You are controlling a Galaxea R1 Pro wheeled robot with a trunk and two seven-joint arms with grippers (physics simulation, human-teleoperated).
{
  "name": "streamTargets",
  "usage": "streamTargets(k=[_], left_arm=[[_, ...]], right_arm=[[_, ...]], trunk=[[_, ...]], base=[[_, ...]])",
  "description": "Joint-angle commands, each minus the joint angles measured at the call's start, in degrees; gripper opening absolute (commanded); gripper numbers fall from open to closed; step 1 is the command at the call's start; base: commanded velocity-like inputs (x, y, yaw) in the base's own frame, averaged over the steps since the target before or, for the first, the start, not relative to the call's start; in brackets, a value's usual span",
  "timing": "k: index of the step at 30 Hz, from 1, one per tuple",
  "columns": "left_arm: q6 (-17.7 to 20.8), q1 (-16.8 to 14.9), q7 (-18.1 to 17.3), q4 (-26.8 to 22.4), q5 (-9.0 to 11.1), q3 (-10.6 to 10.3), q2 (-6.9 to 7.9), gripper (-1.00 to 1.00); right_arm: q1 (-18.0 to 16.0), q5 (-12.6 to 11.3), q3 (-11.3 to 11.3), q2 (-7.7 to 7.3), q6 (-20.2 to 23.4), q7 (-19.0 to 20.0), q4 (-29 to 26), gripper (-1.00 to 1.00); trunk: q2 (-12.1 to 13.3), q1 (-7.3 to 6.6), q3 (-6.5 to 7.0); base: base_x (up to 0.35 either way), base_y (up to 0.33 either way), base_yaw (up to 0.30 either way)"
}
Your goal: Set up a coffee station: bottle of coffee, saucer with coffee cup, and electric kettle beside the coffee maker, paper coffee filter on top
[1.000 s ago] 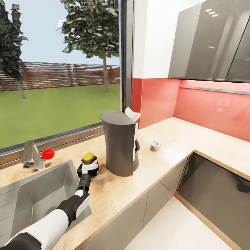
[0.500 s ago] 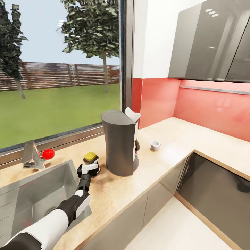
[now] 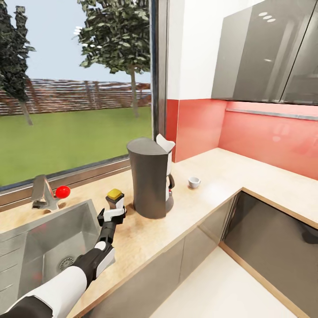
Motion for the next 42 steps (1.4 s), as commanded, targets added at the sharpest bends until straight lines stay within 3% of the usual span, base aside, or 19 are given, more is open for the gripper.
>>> streamTargets(k=[1, 11, 29, 42], left_arm=[[-0.17, -0.05, 0.48, 0.04, 0.21, -0.46, 0.04, 1.00], [-0.17, -0.02, 0.50, -0.04, 0.37, -0.44, 0.04, 1.00], [-0.17, 0.00, 0.48, -0.04, 0.15, -0.49, -0.11, 1.00], [-0.27, 1.84, 0.47, -0.74, 0.12, -0.52, -0.15, 1.00]], right_arm=[[-0.02, -0.56, 0.48, -0.03, -0.21, -0.21, -0.06, 1.00], [-0.04, -0.56, 0.48, -0.04, -0.21, -0.21, -0.06, 1.00], [-0.05, -0.56, 0.50, -0.04, -0.21, -0.21, -0.06, 1.00], [-0.04, -0.62, 0.32, -0.39, -0.27, -0.21, -0.14, 1.00]], trunk=[[-0.09, 0.03, -0.10], [-0.09, 0.03, -0.10], [-0.09, 0.03, -0.10], [-0.09, 0.03, -0.10]], base=[[-0.087, 0.000, 0.000], [-0.213, 0.000, 0.000], [-0.006, 0.000, 0.163], [0.000, 0.000, 0.016]])
